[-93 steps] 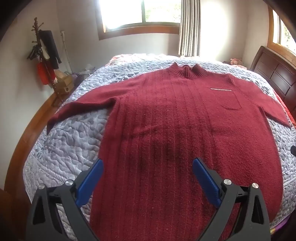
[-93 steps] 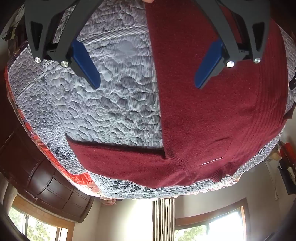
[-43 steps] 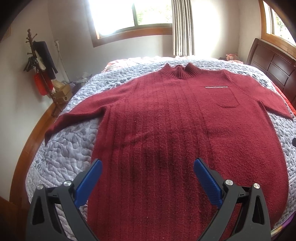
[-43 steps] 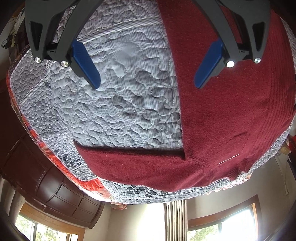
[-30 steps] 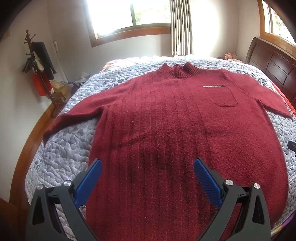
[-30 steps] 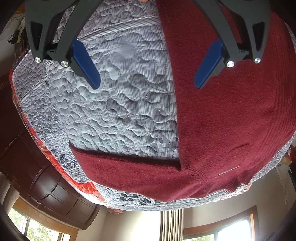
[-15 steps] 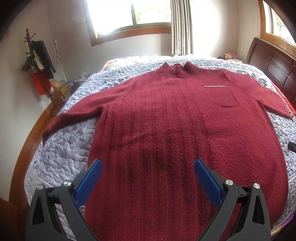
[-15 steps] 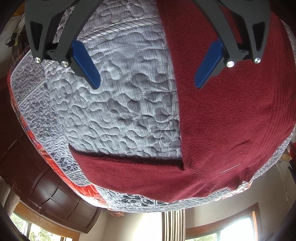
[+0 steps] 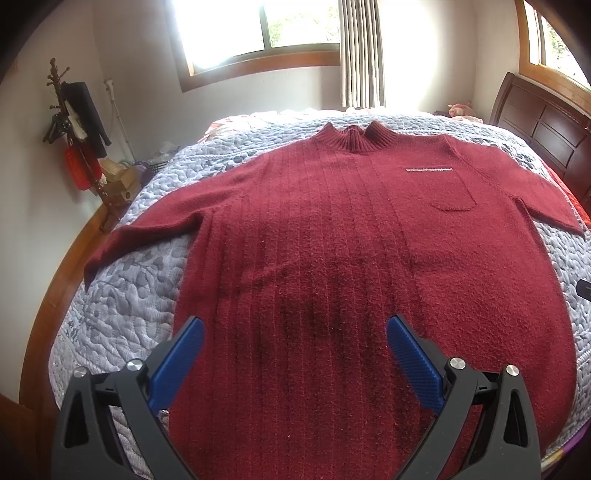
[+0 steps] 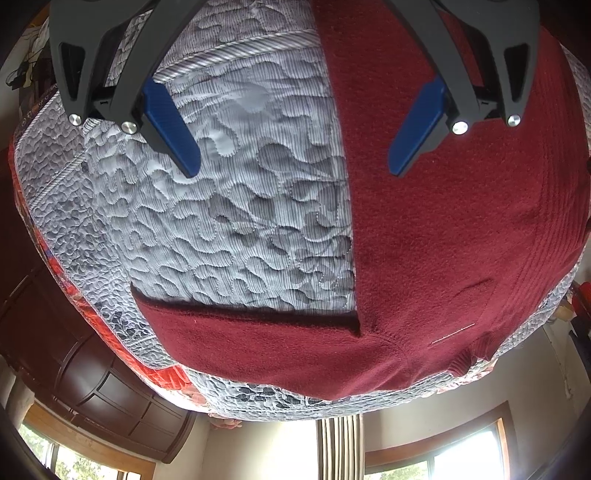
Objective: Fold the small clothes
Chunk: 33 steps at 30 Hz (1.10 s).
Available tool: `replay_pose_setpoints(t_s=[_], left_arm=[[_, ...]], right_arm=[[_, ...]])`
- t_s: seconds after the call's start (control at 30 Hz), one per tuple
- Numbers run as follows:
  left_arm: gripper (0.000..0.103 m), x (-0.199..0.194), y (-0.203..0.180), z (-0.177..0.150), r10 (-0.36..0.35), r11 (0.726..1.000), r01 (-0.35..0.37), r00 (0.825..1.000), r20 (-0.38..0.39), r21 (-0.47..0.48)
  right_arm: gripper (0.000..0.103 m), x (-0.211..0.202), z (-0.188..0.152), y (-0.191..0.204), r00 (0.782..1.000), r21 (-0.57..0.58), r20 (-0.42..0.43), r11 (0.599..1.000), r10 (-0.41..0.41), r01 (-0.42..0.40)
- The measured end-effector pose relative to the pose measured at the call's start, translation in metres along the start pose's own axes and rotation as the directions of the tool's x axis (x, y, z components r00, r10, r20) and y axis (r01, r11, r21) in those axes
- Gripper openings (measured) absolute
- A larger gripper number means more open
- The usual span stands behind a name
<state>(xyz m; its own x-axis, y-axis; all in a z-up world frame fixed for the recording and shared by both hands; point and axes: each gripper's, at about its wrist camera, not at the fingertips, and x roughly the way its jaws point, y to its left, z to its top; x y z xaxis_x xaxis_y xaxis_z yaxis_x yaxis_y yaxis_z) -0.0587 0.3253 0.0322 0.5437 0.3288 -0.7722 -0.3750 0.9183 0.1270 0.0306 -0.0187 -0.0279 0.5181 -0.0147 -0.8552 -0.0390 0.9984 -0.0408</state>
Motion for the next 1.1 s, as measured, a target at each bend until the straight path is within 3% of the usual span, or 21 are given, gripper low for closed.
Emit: replay_pose_setpoints(t_s=[0.17, 0.27, 0.4, 0.57, 0.7, 0.9, 1.03, 1.1], left_arm=[[0.099, 0.003, 0.0, 0.002, -0.005, 1.0, 0.005, 1.0, -0.009, -0.007], [0.099, 0.017, 0.002, 0.006, -0.029, 0.999, 0.028, 0.998, -0.062, -0.02], [0.099, 0.035, -0.002, 0.023, -0.023, 0.999, 0.021, 0.995, -0.097, -0.03], [0.099, 0.048, -0.029, 0.062, -0.046, 0.999, 0.046, 0.996, -0.078, -0.011], [0.099, 0.058, -0.053, 0.09, -0.062, 0.998, 0.061, 0.996, -0.067, -0.004], [0.099, 0.073, -0.073, 0.118, -0.043, 0.999, 0.043, 0.998, -0.043, -0.006], [0.099, 0.084, -0.067, 0.12, -0.023, 1.0, 0.022, 0.998, -0.057, -0.019], [0.099, 0.089, -0.061, 0.117, 0.001, 1.0, -0.002, 0.998, -0.063, -0.013]], right_arm=[[0.101, 0.005, 0.002, -0.005, 0.999, 0.02, -0.007, 0.999, 0.032, -0.031], [0.1, 0.016, 0.009, -0.022, 0.999, 0.042, -0.018, 0.998, 0.051, -0.05], [0.1, 0.039, 0.038, -0.074, 0.996, 0.131, -0.065, 0.99, 0.058, -0.05], [0.1, 0.065, 0.085, -0.146, 0.993, 0.24, -0.098, 0.97, 0.068, -0.043], [0.1, 0.092, 0.11, -0.183, 0.987, 0.26, -0.151, 0.966, 0.05, -0.009], [0.096, 0.125, 0.121, -0.218, 0.974, 0.342, -0.193, 0.939, 0.117, -0.045], [0.088, 0.138, 0.118, -0.232, 0.946, 0.455, -0.193, 0.878, 0.262, -0.15], [0.087, 0.137, 0.119, -0.237, 0.943, 0.482, -0.181, 0.861, 0.278, -0.162]])
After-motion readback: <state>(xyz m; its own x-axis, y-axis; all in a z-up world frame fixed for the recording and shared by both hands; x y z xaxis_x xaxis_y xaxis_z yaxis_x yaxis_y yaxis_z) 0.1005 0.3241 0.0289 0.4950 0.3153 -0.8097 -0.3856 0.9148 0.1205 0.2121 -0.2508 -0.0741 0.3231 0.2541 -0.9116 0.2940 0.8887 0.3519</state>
